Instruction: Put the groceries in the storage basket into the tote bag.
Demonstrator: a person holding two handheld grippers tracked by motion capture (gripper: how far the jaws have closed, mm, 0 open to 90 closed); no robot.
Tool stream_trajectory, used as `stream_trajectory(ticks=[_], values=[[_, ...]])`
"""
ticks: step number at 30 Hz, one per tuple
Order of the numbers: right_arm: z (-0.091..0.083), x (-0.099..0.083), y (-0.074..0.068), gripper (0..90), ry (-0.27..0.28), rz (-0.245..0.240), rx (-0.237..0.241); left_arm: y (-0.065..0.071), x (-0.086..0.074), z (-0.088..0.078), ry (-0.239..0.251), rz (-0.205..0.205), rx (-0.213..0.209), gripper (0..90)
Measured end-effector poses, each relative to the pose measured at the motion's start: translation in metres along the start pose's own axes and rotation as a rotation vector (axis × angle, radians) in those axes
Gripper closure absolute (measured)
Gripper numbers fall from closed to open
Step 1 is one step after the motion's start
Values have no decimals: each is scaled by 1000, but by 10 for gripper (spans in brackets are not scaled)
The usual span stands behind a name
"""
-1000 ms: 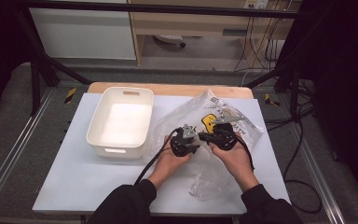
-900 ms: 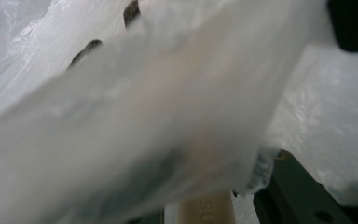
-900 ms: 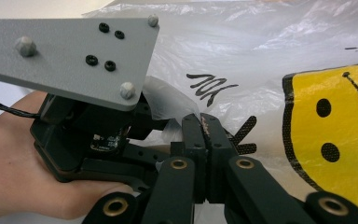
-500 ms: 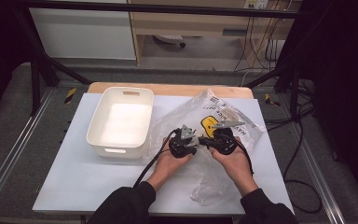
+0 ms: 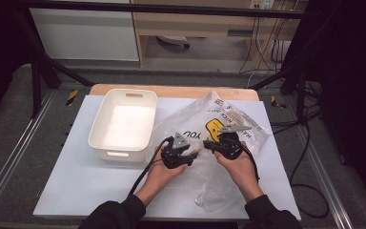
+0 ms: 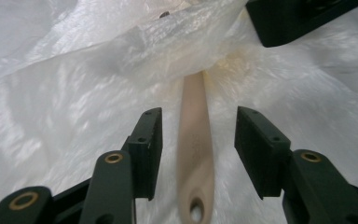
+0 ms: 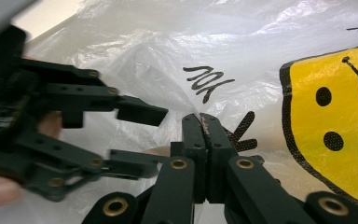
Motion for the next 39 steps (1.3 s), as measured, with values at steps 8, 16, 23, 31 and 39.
stream_trajectory(ticks=[8,16,23,31,39], values=[[5,-9,-1,900,-11,-8,-9,9,-6,-39,24,36,28,454],[15,-21,-5,900,-53,-31,-22,13,-1,-72,57,-18,6,352],[25,-34,-8,900,-110,-52,-24,11,7,-93,103,-37,22,277],[27,-40,-9,900,-133,-62,-28,4,16,-109,138,-56,63,159],[25,-43,-13,878,-142,-82,-35,-10,19,-122,141,-69,102,132]])
Point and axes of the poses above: each handheld gripper's, and its own axes: z roughly forward along the jaws, x roughly out of its top, y roughly to its right, the point moved 3 cm from there along z, roughly forward along the jaws, and after that the axes turned 6 degrees about z, right-handed, at the moved point
